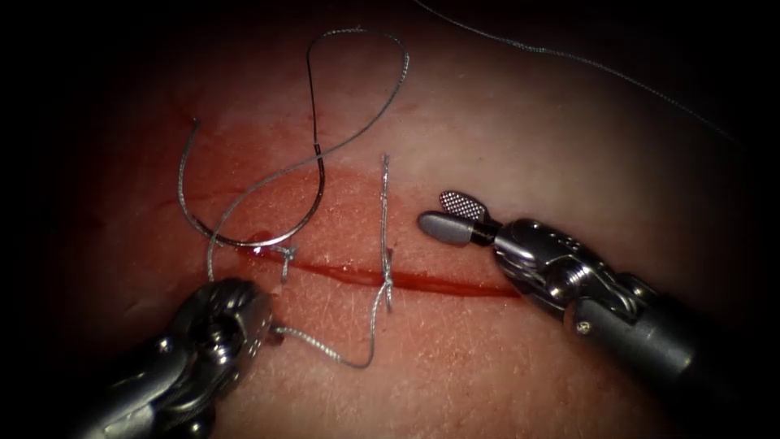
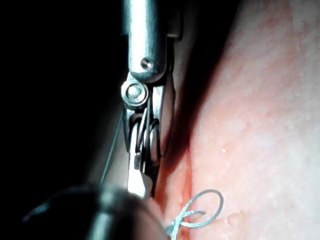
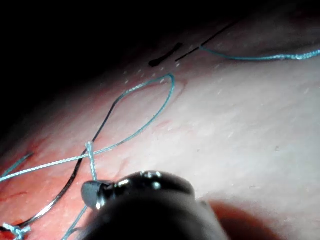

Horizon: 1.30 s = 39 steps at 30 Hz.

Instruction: Wound Closure

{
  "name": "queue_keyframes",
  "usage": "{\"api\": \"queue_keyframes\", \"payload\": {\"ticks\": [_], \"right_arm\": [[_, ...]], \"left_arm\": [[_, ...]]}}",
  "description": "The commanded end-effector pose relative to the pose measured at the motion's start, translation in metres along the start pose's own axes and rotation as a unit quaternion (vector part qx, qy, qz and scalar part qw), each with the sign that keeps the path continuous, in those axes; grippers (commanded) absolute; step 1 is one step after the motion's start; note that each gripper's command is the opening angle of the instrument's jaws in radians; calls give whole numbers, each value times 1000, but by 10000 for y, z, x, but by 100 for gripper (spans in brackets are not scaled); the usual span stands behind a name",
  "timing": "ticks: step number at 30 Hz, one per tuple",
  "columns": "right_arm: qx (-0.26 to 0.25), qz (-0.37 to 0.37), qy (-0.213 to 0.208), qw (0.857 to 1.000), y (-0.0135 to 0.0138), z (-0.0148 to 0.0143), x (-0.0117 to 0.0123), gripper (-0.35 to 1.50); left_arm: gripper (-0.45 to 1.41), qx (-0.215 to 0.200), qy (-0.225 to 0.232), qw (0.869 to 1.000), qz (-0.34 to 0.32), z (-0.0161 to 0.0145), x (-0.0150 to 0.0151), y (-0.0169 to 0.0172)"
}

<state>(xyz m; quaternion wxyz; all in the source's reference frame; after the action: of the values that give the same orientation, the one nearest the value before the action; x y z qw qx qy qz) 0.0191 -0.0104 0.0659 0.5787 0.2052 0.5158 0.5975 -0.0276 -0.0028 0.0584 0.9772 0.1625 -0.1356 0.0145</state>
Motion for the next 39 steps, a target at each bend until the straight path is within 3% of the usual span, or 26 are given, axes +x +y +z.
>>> {"api": "queue_keyframes", "payload": {"ticks": [1, 3, 7, 8, 9, 10, 11, 15, 22, 27, 30, 32, 34, 35, 39], "right_arm": [[2, 2, 2, 1000, -4, 7, 6, 78], [4, 15, 2, 1000, -1, 9, -8, 96], [11, 21, -2, 1000, -1, 10, -25, 103], [11, 21, -2, 1000, -1, 10, -25, 103], [12, 21, -3, 1000, -3, 8, -27, 109], [14, 25, -6, 1000, -5, 3, -27, 108], [14, 28, -7, 999, -7, 2, -27, 106], [14, 29, -7, 999, -10, 0, -27, 99], [15, 42, 0, 999, -9, 9, -24, 99], [35, 72, 35, 996, -11, 36, -21, 77], [41, 75, 46, 995, -12, 46, -22, 77], [38, 82, 49, 995, -15, 54, -24, 62], [37, 85, 52, 994, -17, 60, -24, 61], [35, 88, 54, 994, -18, 66, -24, 47], [33, 91, 56, 994, -15, 72, -21, 56]], "left_arm": [[-45, -4, -2, 1000, 0, -8, -6, 9], [-45, -38, -40, 998, -38, -7, -12, 34], [-45, -100, -124, 983, -94, -1, -25, 85], [-45, -100, -124, 983, -94, -1, -25, 85], [-40, -120, -150, 978, -85, 4, -26, 104], [-23, -134, -163, 974, -82, 5, -26, 119], [-10, -144, -166, 972, -80, 5, -25, 127], [-32, -157, -167, 970, -87, 4, -24, 135], [-28, -159, -167, 969, -88, 10, -20, 130], [-28, -163, -167, 969, -86, 19, -18, 131], [-27, -163, -167, 969, -85, 20, -16, 130], [-27, -164, -167, 969, -85, 21, -15, 129], [-27, -164, -167, 969, -85, 22, -15, 129], [-15, -165, -166, 968, -84, 22, -14, 126], [-35, -163, -166, 969, -84, 22, -12, 120]]}}
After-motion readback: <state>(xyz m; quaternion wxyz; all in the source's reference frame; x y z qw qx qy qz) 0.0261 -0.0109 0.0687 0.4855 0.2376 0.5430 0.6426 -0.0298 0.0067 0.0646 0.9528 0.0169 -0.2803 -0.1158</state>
